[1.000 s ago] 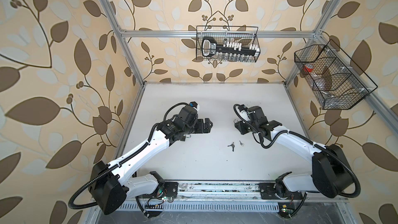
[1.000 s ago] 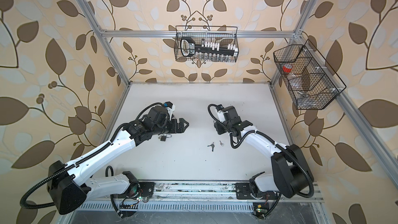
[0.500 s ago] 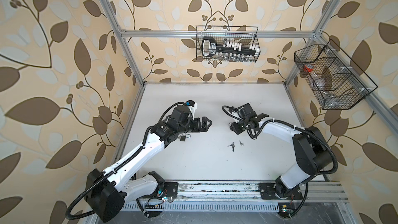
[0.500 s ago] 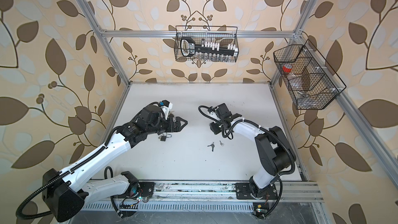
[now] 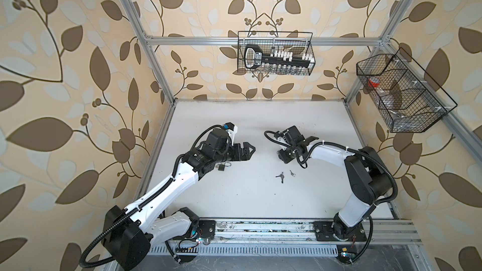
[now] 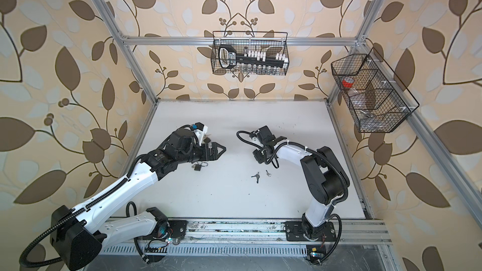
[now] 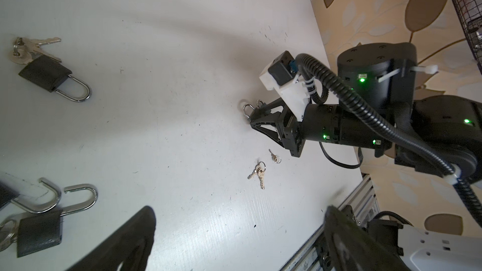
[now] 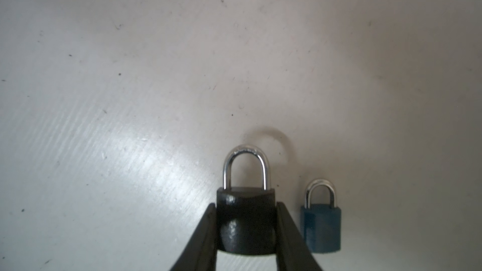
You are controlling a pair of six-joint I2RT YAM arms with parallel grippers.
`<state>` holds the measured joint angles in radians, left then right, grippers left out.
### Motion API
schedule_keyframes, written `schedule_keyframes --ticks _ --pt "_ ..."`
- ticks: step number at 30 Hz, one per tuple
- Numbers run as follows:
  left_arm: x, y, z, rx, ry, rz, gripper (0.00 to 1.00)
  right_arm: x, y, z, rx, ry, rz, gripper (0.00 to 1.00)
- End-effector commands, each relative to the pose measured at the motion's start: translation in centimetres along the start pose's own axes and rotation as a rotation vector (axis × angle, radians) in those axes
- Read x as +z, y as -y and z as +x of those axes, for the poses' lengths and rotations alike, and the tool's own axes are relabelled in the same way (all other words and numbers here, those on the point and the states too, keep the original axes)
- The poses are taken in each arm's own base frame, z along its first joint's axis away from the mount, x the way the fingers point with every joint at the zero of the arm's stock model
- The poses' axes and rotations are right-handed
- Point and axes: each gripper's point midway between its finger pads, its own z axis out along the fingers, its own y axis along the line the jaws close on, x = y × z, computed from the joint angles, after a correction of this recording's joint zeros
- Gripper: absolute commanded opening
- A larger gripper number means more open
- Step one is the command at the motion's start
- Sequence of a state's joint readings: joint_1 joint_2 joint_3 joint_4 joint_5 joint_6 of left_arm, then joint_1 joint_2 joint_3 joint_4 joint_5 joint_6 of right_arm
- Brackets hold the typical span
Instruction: Lock with the key
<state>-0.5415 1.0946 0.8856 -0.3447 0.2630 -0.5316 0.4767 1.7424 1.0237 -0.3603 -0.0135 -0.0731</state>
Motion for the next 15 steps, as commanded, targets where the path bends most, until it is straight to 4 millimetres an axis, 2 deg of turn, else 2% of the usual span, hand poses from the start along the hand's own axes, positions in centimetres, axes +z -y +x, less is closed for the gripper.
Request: schedule_keyframes --ticks 1,4,15 --pt "-0.7 0.8 -0.9 0.0 0.044 0.048 0.99 0.2 -0.1 -1.2 -0.02 0.013 -0.009 0.0" --pt "-0.7 0.8 -0.9 0.0 0.043 0.048 0.99 0.7 0.1 -0.9 -0.022 -0.004 0.002 0.01" --pt "-0.5 0.6 -0.9 -0.002 0.05 0.043 0.99 1.6 0.0 0.0 -0.026 -0.04 0.004 0.22"
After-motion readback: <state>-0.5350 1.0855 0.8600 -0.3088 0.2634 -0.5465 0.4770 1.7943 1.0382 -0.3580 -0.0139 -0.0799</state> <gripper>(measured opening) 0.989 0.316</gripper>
